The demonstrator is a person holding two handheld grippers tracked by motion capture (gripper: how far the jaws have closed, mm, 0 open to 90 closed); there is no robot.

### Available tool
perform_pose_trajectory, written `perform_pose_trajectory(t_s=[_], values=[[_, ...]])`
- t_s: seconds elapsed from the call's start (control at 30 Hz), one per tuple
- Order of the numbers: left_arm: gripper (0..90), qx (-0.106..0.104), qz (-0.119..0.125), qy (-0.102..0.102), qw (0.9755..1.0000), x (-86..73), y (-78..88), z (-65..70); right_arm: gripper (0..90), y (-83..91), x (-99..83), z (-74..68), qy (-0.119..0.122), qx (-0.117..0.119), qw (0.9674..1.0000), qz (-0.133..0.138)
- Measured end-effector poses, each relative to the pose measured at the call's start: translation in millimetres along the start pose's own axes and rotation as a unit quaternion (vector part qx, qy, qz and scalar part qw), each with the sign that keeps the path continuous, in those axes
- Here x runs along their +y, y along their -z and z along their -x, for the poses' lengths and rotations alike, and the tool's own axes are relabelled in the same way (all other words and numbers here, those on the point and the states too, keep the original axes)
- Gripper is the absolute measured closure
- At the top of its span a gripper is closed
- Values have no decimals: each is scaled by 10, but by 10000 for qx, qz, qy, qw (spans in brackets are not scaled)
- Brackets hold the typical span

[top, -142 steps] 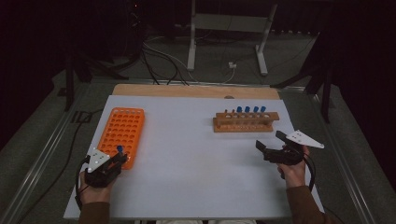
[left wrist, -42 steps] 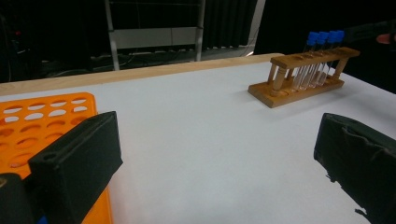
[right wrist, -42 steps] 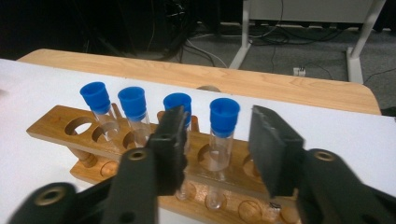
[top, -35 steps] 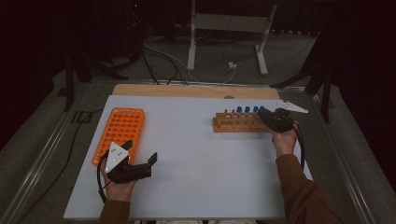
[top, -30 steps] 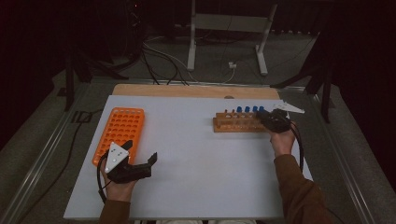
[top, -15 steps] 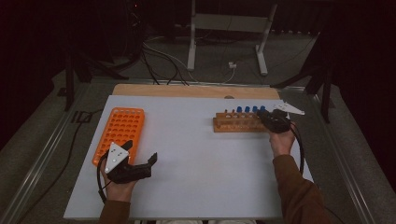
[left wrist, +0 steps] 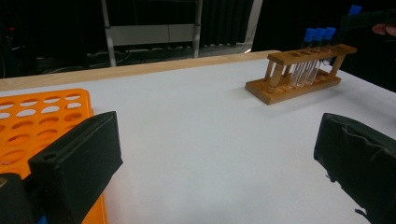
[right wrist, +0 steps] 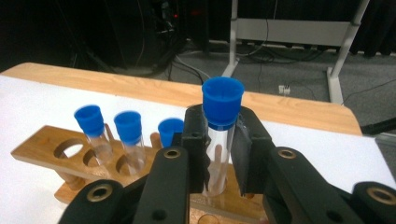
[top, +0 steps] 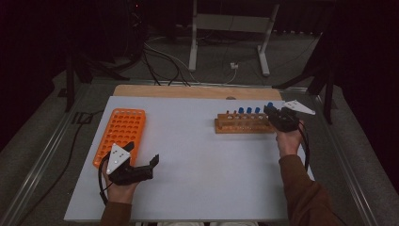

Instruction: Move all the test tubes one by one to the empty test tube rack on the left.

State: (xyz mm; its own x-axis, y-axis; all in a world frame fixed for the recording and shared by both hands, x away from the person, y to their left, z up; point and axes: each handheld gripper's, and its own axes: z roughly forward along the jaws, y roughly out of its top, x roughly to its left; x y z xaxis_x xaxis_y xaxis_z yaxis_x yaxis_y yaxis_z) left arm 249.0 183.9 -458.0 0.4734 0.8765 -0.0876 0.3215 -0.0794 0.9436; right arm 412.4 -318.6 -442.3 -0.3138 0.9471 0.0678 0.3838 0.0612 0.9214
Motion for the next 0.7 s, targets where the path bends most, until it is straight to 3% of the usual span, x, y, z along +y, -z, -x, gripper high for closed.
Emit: perform_pose_trajectory(t_s=[0.43,0.7], values=[[19,-21,-18,22,10000,1,-10,6,769,164,129,-16,68,63,9997,212],[19,-84,-104,-32,9999,11,-58,61,769,281,168,-23,49,221,9994,276]])
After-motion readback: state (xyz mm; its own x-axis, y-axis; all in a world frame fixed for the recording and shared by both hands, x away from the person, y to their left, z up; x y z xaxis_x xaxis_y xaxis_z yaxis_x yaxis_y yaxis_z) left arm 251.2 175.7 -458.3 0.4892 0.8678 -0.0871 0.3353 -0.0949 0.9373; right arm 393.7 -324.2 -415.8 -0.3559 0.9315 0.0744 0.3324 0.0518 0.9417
